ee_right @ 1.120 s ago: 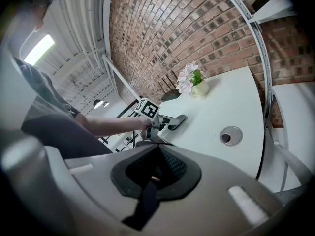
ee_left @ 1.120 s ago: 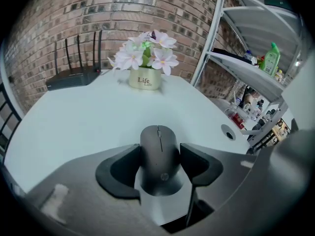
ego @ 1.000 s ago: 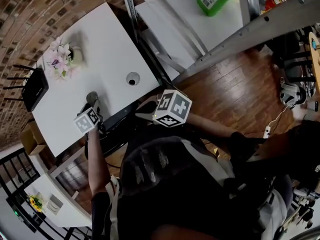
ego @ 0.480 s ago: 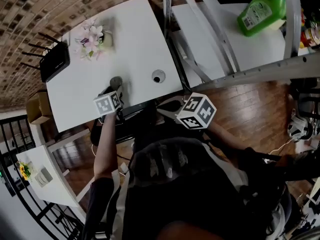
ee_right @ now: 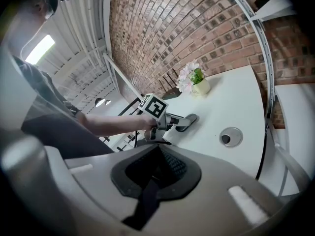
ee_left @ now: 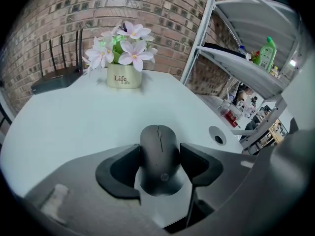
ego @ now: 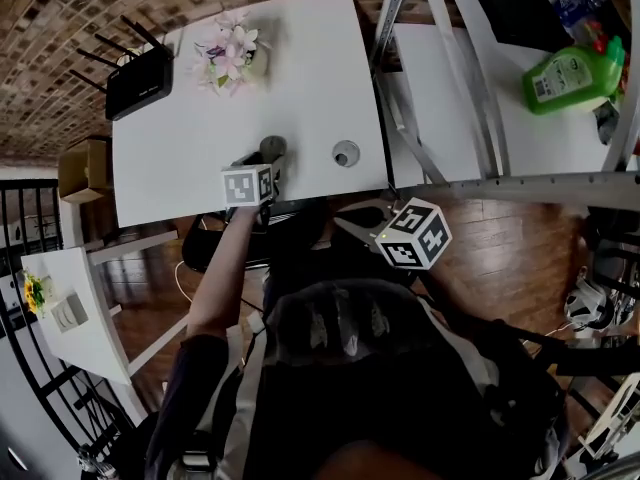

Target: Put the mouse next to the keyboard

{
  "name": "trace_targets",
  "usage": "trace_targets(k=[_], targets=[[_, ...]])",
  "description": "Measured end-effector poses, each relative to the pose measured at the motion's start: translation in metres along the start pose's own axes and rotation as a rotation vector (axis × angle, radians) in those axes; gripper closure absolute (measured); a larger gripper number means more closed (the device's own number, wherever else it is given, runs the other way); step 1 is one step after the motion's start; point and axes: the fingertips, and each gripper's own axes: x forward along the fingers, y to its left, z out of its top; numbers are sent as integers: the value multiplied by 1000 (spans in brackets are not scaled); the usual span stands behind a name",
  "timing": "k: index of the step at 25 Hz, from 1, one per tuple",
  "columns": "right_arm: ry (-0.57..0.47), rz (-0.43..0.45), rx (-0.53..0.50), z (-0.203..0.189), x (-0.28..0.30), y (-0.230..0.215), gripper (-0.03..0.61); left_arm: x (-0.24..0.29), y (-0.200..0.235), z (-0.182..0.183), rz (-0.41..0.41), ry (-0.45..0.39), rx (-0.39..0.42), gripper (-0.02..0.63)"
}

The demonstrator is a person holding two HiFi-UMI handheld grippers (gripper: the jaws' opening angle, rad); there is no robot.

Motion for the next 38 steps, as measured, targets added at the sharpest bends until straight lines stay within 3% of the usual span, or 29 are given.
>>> trace_targets(k=[5, 17, 38], targets=[[-14, 0, 8, 0, -1, -1, 574, 6, -21, 0, -36, 25, 46, 347], [-21, -3, 14, -2, -7, -6, 574, 17, -54, 2, -95, 40, 72, 347], [-35, -7, 23, -4, -20, -15, 574, 30, -92, 1, -139, 85, 123, 347]])
